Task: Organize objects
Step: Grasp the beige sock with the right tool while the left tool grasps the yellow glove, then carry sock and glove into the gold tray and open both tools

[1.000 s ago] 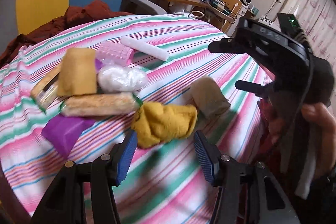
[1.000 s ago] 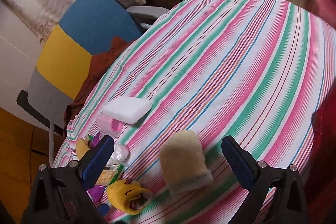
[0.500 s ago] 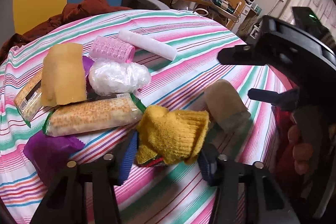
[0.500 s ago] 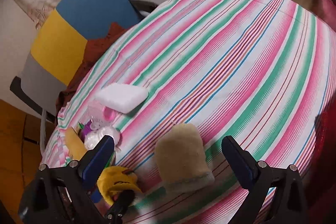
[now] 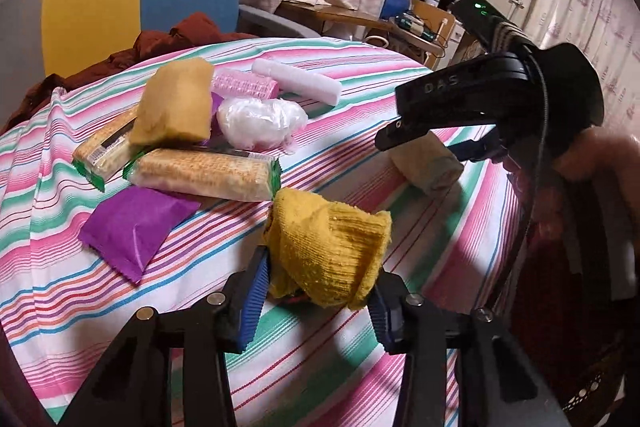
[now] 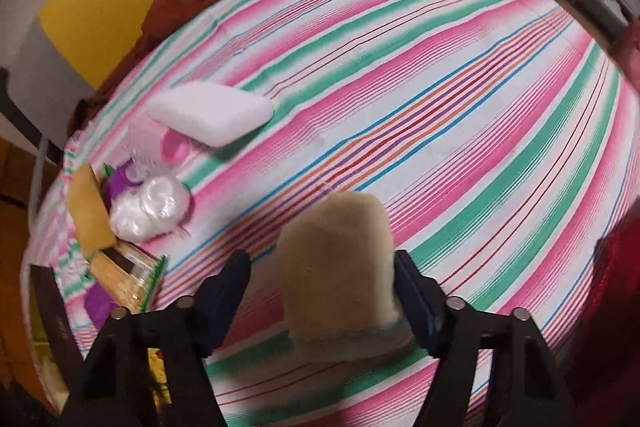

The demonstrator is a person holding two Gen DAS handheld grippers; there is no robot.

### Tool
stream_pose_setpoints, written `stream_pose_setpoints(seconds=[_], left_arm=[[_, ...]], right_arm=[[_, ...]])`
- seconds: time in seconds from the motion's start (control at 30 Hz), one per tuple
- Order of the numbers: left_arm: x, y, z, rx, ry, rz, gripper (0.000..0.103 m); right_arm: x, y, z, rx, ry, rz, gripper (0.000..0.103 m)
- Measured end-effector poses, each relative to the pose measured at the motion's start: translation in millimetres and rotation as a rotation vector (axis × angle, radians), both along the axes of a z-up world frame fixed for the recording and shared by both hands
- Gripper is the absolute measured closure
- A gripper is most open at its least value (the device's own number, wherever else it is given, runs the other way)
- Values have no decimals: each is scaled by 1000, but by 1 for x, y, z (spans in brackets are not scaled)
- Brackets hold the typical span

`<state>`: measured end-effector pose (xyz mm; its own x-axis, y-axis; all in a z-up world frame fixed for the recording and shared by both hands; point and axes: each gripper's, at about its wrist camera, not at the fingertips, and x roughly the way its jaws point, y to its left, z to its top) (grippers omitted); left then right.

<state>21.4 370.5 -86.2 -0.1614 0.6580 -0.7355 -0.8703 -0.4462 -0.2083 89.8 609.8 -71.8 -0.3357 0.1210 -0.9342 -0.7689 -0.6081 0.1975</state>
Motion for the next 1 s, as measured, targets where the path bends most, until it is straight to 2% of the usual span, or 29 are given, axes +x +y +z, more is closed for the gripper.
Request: stream_pose_setpoints(seconds=[0.03,0.3,0.57,0.63,0.7,0.77,1.0], left_arm=[[0,2,-1,0,-5,-2,57],[-16,15,-1,-24,-94,10,52],[-14,30,-2,-43,-58,12,50],[-14,29,-2,-42,-57,10,53],[-11,24,1,-43,-48,4,59],[-9,20,4,-38,-50,2,61],[11,-12,29,13,-29,-16,61]], right_arm=[[1,0,0,0,0,0,45],[-6,-6,1,8,-17,23,45],[-5,-8,-1,1,-31,28,43],[-4,-7,0,1,-27,28,44],[-3,-8,2,-8,-1,32,47],[-3,-9,5,-21,34,48,47],[2,-19,25,-18,159,98,47]])
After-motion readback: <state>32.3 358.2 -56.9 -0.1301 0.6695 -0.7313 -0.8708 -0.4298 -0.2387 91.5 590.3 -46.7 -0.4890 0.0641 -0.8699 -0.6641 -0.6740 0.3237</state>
